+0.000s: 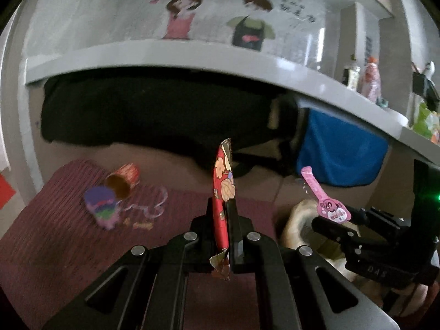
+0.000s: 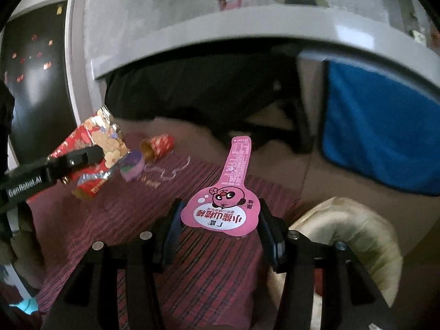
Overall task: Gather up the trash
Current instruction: 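Carry both wrappers over the wastebasket and open both tools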
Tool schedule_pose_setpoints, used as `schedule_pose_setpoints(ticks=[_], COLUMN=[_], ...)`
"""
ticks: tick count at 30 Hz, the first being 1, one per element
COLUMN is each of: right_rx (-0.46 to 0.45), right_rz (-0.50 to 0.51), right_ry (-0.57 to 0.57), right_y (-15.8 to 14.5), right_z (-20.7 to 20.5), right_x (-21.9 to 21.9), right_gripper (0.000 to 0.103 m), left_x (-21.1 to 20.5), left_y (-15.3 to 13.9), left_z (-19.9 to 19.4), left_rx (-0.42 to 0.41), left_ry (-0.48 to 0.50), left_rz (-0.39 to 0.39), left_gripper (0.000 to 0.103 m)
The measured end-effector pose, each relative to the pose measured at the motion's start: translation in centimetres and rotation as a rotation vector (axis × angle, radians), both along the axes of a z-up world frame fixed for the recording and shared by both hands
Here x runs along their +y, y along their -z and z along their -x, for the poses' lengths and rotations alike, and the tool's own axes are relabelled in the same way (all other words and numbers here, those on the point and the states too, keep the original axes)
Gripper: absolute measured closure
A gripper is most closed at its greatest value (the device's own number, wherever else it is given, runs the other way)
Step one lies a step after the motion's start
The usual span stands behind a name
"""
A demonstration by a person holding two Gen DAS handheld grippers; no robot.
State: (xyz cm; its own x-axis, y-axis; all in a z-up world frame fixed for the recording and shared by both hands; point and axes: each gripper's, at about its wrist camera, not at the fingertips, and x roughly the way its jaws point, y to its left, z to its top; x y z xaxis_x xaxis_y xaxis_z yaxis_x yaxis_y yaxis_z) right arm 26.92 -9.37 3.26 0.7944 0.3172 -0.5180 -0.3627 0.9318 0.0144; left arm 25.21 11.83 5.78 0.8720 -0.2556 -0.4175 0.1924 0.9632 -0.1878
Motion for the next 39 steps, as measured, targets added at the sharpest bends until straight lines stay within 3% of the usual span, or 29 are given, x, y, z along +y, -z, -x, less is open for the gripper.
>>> schedule_pose_setpoints(ticks=[4, 10, 19, 39], right_rx=[-0.064, -0.100, -0.066, 0.025], right_rz=[0.013, -0.042, -0.048, -0.075], right_ry=[0.065, 0.181, 0.278, 0.305], right_y=[-1.6, -2.6, -0.9, 3.5], right_z=[0.9, 1.8, 0.4, -2.7], right_x=[-3.4, -9.9, -15.7, -19.3], right_gripper=[0.055, 0.055, 0.055, 0.055], left_x=[-4.5, -10.6, -18.4, -21.5], left_y=[-0.4, 0.2, 2.8, 7.0], left_z=[-0.1, -1.1, -4.3, -9.0], left_rx=[-0.046, -0.049, -0.014, 0.128], left_ry=[0.054, 0.148, 0.263, 0.321], left_rz=[-0.017, -0.024, -0.035, 0.000], left_gripper=[0.096, 0.096, 0.096, 0.096])
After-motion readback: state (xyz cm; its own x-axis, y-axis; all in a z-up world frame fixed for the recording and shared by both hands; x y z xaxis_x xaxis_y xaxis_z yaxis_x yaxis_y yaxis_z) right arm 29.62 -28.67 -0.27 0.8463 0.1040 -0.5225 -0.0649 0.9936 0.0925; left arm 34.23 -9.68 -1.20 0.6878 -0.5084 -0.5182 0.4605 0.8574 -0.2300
